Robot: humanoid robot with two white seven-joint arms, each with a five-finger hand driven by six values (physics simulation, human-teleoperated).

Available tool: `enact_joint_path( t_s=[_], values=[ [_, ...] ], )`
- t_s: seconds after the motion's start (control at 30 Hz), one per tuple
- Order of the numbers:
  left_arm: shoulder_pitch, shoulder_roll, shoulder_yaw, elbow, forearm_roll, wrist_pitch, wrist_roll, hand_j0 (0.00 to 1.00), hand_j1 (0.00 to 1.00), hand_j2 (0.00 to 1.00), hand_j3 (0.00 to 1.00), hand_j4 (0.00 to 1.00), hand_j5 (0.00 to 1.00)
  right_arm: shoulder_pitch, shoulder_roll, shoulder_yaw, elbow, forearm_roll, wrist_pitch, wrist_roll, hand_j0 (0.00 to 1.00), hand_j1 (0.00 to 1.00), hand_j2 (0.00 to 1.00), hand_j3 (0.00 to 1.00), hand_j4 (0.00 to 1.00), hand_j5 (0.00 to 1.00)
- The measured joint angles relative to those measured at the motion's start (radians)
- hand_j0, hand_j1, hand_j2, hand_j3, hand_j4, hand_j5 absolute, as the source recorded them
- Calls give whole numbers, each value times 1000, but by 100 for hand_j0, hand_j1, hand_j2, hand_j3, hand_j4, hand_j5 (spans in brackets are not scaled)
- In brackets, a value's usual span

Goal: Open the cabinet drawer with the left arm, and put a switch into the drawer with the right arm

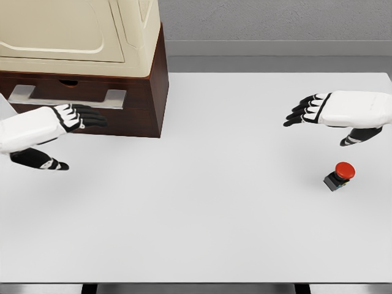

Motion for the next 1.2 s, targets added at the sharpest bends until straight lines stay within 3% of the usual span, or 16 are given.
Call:
enact_joint_path(
  t_s=[0.13, 0.27, 0.6, 0.9, 1.2],
  values=[
    [-20, -3, 1, 6, 56, 0, -3, 100, 100, 100, 100, 100, 100, 0, -34, 22, 3, 0, 0, 3, 100, 100, 100, 100, 100, 100],
    [-48, 1, 1, 29, 147, 0, -61, 100, 100, 100, 100, 100, 100, 5, -65, 40, 6, 6, 0, 11, 100, 100, 100, 100, 100, 100],
    [-45, 32, -16, 109, 277, -1, -95, 100, 100, 100, 100, 100, 100, 14, -104, 140, 6, 48, 0, 34, 100, 100, 100, 100, 100, 100],
    [-40, 25, -43, 145, 309, -1, -94, 100, 100, 100, 100, 100, 100, 37, -98, 160, 27, 49, 0, -100, 100, 100, 100, 100, 100, 100],
    [-42, -21, -47, 158, 311, -1, -88, 100, 100, 100, 100, 100, 100, 38, -101, 217, 53, 47, 1, -168, 100, 100, 100, 100, 100, 100]
  ],
)
